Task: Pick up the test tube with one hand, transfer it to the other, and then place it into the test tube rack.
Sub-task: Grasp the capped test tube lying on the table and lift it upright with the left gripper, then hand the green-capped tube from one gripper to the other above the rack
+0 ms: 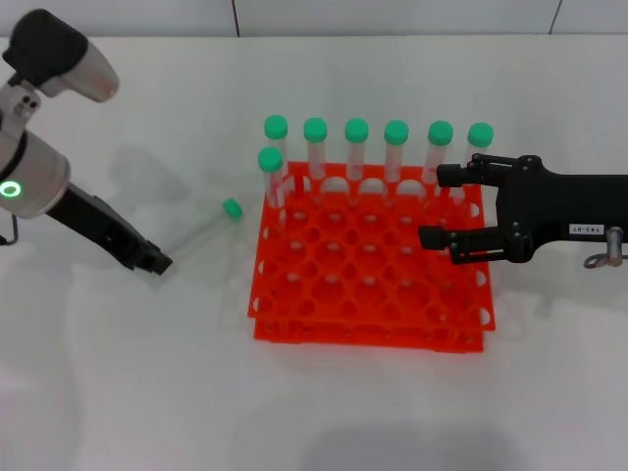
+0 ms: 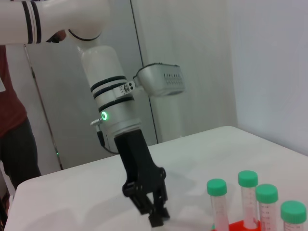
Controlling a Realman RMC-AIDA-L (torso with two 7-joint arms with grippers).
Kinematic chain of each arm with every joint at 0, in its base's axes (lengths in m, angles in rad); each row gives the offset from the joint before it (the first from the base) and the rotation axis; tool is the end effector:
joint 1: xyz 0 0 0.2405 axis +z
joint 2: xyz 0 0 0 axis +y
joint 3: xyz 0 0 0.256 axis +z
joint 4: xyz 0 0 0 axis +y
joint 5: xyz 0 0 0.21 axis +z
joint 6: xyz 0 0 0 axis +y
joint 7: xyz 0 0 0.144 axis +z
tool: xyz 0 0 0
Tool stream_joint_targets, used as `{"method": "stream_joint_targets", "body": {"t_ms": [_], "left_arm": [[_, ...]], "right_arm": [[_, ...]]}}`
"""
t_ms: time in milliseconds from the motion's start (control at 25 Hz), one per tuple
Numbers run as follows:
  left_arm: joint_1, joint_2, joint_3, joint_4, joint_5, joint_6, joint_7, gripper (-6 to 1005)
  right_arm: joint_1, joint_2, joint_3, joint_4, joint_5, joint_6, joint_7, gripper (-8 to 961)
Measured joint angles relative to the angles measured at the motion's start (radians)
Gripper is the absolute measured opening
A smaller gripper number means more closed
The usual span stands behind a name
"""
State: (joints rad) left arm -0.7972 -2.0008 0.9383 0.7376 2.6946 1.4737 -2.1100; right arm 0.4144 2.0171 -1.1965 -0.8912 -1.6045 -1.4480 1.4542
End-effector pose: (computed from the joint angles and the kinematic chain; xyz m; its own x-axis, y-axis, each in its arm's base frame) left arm -0.2600 0.3821 0.0126 0.6960 0.6758 -0.2426 0.6039 -0.7337 -0.3113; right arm 0.2190 0.3303 0.0041 0.8446 -0.1903 -0.5004 -0.3008 -0.9419 -0.1496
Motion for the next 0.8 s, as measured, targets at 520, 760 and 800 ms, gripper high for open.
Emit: {"method": "stream_joint_targets", "body": {"t_ms": [520,760,800], "left_arm": [[0.155,0.013,-0.172,0.199,-0.281,-0.016,0.089,179],[0.225,0.003,-0.248,0.204,-0.597,-0.037,0.213,179],[0.227,0.000,-0.248,0.202,-0.627,-0.039,0.225,180]], "right_arm": [[-0.010,-0.003,0.002,0.005,0.026,0.004,-0.008,873],[-0.011,-0.003,0.004,0.006,0.028,0.005,-0.008,872],[-0.011,-0.003,0.004,0.007,0.028,0.006,-0.008,872]]}}
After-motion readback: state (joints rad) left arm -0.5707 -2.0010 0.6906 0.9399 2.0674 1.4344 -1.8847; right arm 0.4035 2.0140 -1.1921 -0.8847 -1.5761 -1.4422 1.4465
